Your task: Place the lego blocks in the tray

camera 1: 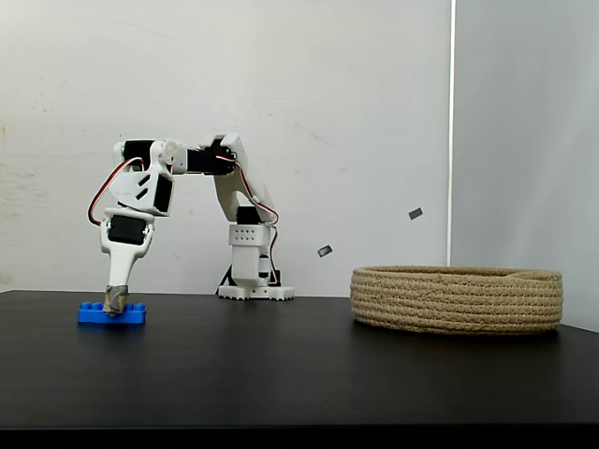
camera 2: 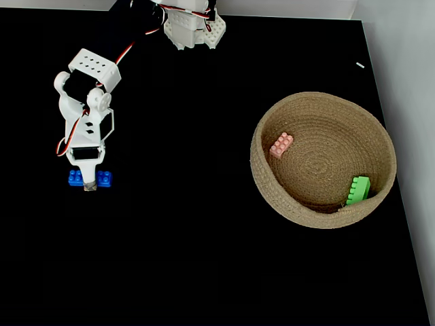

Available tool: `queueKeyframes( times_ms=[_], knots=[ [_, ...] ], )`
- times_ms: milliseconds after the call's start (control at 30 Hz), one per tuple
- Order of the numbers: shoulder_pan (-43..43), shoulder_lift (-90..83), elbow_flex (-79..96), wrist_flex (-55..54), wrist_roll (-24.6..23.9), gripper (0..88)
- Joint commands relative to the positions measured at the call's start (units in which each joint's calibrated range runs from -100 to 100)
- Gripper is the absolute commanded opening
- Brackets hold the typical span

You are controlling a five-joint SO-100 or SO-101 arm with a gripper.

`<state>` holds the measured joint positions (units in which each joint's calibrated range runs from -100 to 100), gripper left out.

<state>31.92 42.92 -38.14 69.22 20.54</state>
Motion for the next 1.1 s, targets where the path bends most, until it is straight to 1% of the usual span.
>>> queueKeyframes(
  times_ms=[0,33,67,233,333,433,567,733,900,1067],
  knots=[
    [0.56,-0.79,-3.31,-0.96,-0.59,4.1],
    [0.56,-0.53,-3.31,-1.21,-0.59,1.0],
    [0.56,-0.27,-3.41,-1.29,-0.59,0.1],
    [0.81,-1.22,-4.41,0.12,-0.73,0.0],
    [0.23,-6.37,-4.23,2.79,-0.63,0.0],
    [-2.82,-14.03,-1.22,5.04,-0.10,0.0],
    [-11.39,-26.84,8.63,4.62,0.93,0.0],
    [-25.74,-40.60,18.85,2.54,1.27,0.0],
    [-40.66,-50.66,29.61,-1.21,1.07,0.0],
    [-50.80,-56.42,41.01,-6.54,1.81,0.0]
  ],
)
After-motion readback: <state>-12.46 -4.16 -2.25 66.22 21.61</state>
